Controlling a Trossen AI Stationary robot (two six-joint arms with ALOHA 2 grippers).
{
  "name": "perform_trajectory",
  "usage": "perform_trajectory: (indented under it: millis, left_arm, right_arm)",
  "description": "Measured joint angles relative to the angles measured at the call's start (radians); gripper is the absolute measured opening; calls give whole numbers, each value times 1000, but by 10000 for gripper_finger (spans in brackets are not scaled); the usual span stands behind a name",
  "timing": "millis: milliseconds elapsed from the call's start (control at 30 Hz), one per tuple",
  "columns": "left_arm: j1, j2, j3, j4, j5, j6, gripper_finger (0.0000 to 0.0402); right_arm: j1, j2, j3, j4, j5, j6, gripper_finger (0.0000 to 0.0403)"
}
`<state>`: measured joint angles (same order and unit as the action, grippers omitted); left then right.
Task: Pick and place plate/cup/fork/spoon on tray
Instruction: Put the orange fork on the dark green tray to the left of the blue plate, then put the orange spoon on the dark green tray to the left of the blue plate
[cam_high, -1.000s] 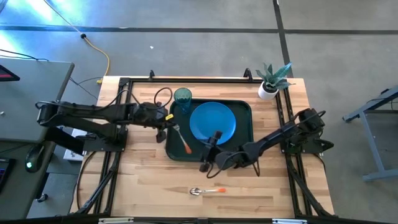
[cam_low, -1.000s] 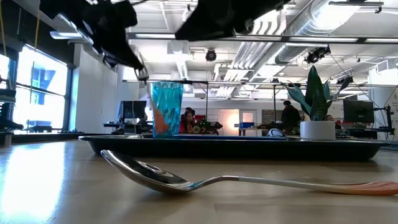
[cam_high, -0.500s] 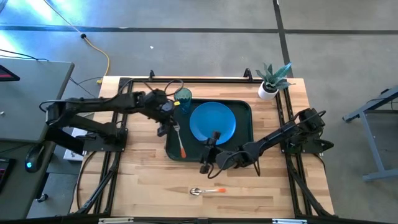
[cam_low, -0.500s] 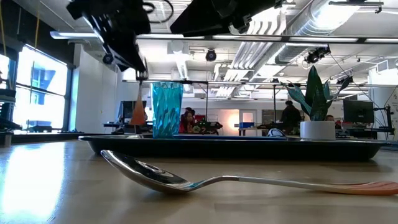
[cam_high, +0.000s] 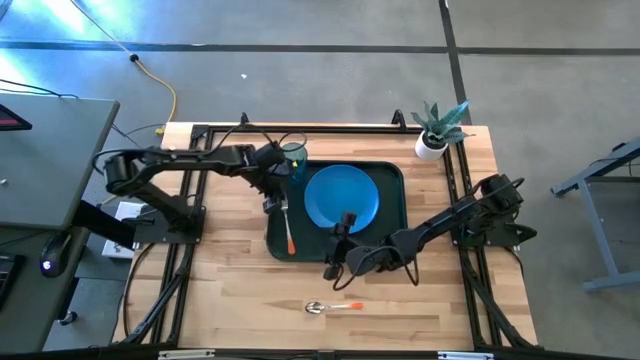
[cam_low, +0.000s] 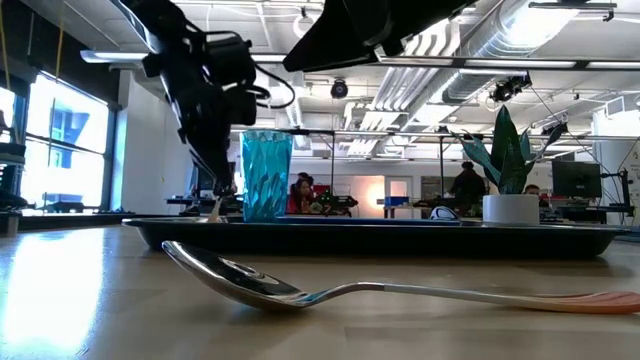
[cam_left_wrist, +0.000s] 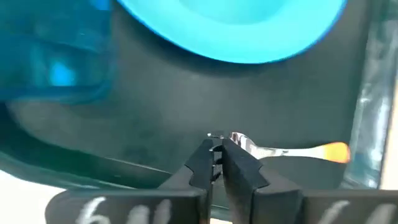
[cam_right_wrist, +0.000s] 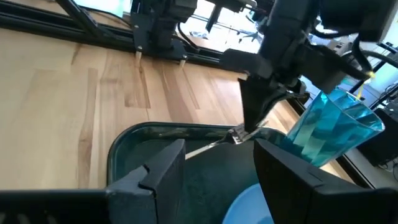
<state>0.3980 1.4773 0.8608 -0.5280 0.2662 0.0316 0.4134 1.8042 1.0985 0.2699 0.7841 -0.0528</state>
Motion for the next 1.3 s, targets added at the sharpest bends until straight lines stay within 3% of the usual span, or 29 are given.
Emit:
perform_trajectory:
  millis: [333,667,733,867,967,1100,1300]
  left_arm:
    - [14,18,-1,26,-130,29,78]
    - [13,-14,-2,8,-173,-5,128]
    - [9,-41,-2,-10,-188,-33,132]
    - [-26,-122,-2,-78,-226,-95,133]
    - [-97,-203,-22,-93,-320,-182,129]
    - [-271,-313,-90,-21,-436,-339,115]
    - [-613,-391,-248,316,-655,-509,92]
  right_arm:
    - [-1,0,0,1,-1,0,183]
    - [-1,-1,0,-95,-31,35,183]
    - [-8,-1,0,-149,-116,114,183]
    - [-30,5,0,-210,-486,262,183]
    - [-27,20,-1,-260,-647,293,182]
    - [30,51,-2,-317,-734,312,172]
    - [135,105,-2,-322,-719,324,152]
